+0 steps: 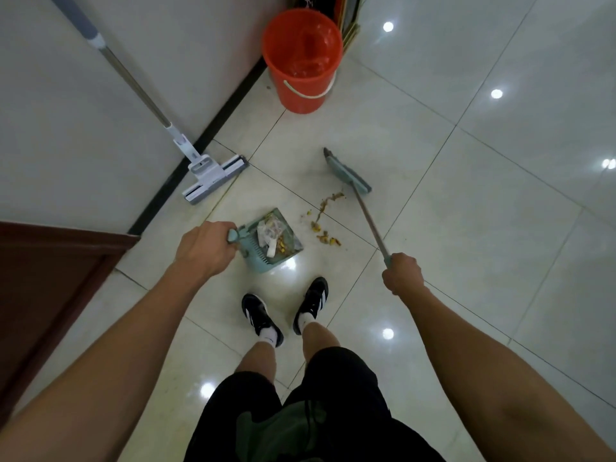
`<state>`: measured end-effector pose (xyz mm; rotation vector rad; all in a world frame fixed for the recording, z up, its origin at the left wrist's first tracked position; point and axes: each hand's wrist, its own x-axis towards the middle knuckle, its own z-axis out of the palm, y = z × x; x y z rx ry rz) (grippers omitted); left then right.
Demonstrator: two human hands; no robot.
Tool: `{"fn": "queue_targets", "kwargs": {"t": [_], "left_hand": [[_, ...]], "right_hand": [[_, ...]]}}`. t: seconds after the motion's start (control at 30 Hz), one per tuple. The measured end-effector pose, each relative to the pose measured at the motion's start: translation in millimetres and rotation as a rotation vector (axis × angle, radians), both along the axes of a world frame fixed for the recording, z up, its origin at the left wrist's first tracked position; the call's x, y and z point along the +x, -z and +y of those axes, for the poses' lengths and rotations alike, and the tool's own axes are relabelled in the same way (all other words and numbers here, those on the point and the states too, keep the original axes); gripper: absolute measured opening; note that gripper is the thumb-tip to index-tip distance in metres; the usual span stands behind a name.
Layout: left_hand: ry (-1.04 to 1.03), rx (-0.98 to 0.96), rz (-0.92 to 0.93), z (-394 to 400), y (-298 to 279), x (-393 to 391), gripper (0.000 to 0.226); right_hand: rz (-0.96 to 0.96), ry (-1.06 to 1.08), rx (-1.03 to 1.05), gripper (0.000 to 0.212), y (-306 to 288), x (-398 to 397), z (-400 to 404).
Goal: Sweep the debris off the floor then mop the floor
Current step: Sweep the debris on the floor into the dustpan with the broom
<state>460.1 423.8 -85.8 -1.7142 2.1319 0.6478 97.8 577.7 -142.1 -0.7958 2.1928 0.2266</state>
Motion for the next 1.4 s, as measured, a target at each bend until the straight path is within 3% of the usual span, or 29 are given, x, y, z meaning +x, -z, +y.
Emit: {"fn": "queue_targets", "kwargs": {"t": [0.43,0.67,0.8,0.9,1.07,1.4], "left_hand": [[0.135,-0.034,-0.031,20.4,1.0,-16.9,0.013],[0.154,-0.011,-0.007,37.1,4.2,-0.4,0.017],[0.138,0.003,0.031,43.9,6.1,12.5,0.017],[0.114,0.003,0.06,47.0,7.0,24.4,0.014],[0.138,-0.018,0.112,47.7,3.7,47.5,0.013],[0.16,0.001,0.113,55.7,-7.4,67.9,0.006]], "right_hand": [[-0.18,-0.186,0.113,0.028,-8.7,83.8,40.9],[-0.373,-0.041,0.107,0.013,-23.5,132.8,70.8],[-0.442,0.073,0.036,0.03,-29.4,152.6,90.0],[-0.454,0.141,-0.004,0.03,-37.7,160.2,105.8],[-0.399,0.144,-0.032,0.029,-52.0,166.7,126.3],[-0.098,0.035,0.034,0.028,-54.5,160.9,161.5]]}}
